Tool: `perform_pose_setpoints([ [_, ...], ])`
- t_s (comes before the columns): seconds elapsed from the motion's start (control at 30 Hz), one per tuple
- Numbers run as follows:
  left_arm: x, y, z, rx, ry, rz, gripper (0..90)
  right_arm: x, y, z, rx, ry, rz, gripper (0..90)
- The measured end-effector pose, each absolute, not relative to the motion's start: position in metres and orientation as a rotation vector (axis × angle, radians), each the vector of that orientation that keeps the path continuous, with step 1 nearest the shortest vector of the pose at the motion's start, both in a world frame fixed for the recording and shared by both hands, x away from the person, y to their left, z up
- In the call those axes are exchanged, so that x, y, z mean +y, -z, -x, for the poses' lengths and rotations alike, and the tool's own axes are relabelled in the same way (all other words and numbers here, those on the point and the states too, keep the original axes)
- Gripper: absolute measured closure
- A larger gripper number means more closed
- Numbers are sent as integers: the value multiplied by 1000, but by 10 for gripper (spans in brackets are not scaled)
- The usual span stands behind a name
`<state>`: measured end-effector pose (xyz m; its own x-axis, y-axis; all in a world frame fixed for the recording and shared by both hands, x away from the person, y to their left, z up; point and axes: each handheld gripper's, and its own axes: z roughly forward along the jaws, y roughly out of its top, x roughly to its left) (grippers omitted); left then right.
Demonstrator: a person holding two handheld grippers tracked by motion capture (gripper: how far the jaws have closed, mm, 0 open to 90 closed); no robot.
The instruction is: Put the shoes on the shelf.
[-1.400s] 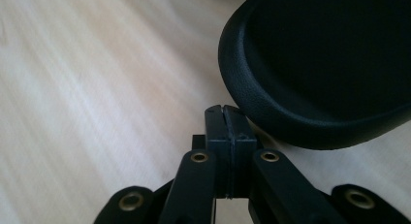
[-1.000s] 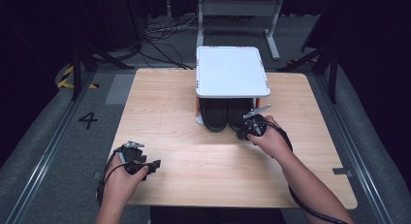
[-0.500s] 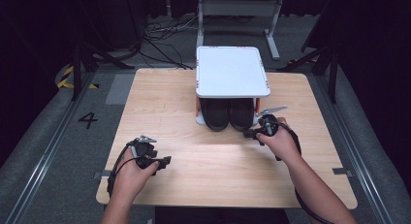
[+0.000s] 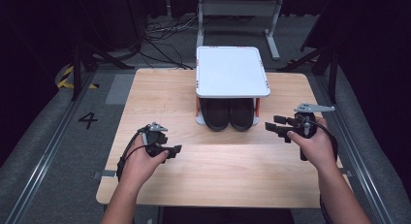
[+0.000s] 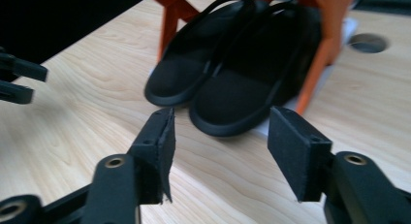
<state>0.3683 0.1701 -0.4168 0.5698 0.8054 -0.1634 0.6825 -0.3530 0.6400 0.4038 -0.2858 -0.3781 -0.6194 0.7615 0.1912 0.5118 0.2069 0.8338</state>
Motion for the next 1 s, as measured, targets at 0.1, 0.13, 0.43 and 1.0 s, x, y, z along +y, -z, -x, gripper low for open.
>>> perform_pose_setpoints([
  [0.1,171,414,-366,1165,-241,-2131,342,-294,372,-400,2199,-1352,-1199,414],
  [0.13,171,414,-366,1168,-241,-2122,341,-297,370,-399,2190,-1345,-1202,413],
  [0.43,179,421,-371,1206,-242,-2129,340,-324,366,-394,2207,-1250,-1181,426],
  [1.0,190,428,-388,1243,-276,-2117,335,-396,389,-398,2236,-901,-1161,415],
])
